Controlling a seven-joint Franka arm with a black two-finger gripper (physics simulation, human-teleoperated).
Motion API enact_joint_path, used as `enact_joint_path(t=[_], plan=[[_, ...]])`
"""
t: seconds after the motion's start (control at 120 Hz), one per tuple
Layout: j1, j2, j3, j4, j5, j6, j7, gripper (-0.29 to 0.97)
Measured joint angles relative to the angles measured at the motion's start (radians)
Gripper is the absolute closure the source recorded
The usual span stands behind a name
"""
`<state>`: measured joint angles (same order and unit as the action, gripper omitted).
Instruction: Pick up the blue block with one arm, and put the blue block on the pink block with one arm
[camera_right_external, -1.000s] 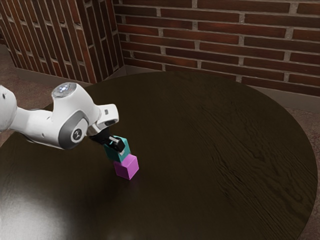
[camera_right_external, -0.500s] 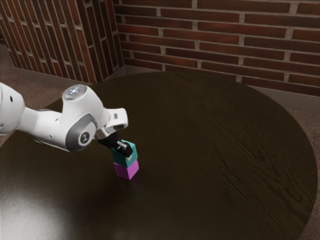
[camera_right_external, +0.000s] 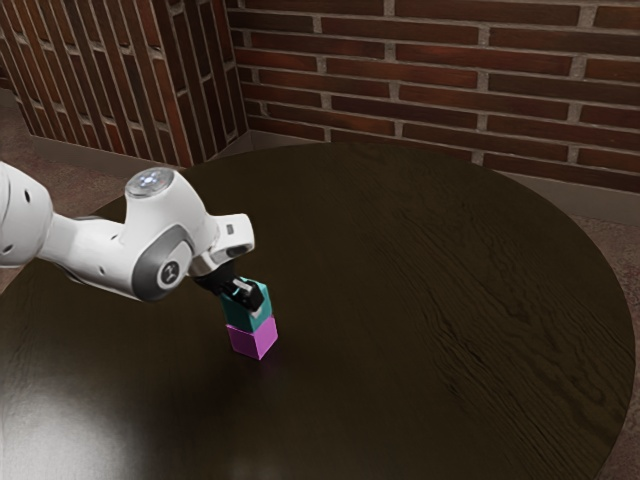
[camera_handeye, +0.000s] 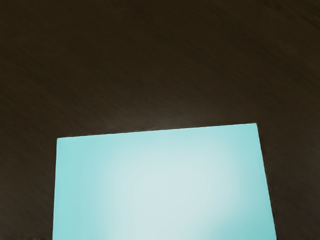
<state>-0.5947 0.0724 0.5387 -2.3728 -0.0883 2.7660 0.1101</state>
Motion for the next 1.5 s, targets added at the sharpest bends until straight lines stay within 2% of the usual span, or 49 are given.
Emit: enact_joint_path(t=[1.125,1.317,1.5], plan=[[0.010,0.009,0.002,0.007,0.004,-0.013,-0.051,0.38],[0.012,0.013,-0.003,0.023,-0.003,-0.015,-0.043,0.17],[0.012,0.012,-0.003,0.032,-0.006,-0.016,-0.033,0.07]])
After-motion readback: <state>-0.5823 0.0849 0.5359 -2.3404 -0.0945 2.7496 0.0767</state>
